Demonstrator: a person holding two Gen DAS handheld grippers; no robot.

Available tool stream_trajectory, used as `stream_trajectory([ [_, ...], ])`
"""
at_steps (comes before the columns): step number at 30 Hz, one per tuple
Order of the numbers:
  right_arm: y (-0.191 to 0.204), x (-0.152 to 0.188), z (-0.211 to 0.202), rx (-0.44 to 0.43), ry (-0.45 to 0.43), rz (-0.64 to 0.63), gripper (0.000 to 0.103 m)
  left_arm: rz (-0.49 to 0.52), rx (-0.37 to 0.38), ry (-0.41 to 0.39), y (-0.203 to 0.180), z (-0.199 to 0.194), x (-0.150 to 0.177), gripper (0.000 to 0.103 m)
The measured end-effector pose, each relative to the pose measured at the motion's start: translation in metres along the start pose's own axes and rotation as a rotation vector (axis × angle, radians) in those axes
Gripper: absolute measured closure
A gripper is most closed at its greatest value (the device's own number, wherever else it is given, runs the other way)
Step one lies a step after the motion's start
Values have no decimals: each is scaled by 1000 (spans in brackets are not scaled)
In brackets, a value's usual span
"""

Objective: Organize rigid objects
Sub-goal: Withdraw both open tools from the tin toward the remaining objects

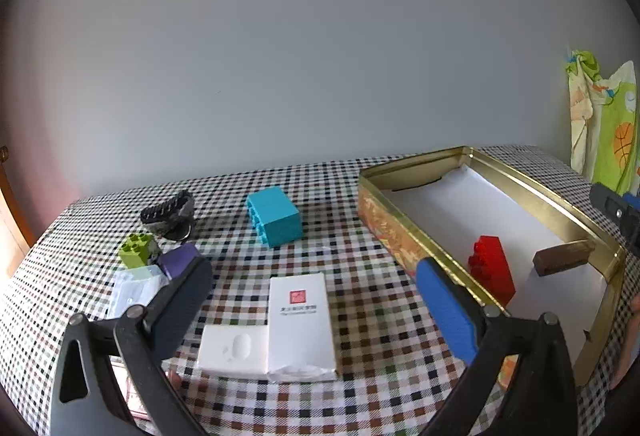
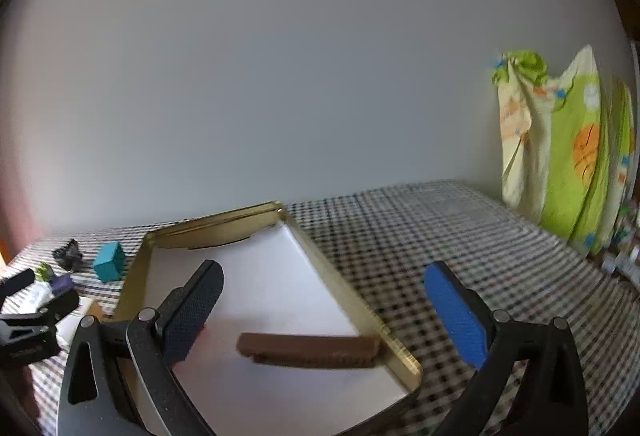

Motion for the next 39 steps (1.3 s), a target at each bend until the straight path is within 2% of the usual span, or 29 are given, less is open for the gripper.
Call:
stream_trajectory([
  [3, 13, 6, -5, -14, 9, -7, 1, -8, 0, 4, 4, -1, 2, 0],
  [15, 48, 7, -31, -27, -43, -53, 1, -24, -3, 15, 18, -8, 8, 0],
  [28, 95, 19, -41, -124, -12, -55, 1, -48, -21, 47, 52, -11, 19, 0],
  [39, 148, 34, -51, -219, 39, -90, 1, -135, -72, 160, 109, -11, 44, 0],
])
Point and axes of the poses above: each gripper's, at about its wrist camera, not at the fingertips, and z roughly the way its jaws point, y to its left, x to its underside, the point moved 8 cm from there along z, roughly the way its jaws point, and after that the axes turned 4 degrees about -y, right-handed, at the moved point
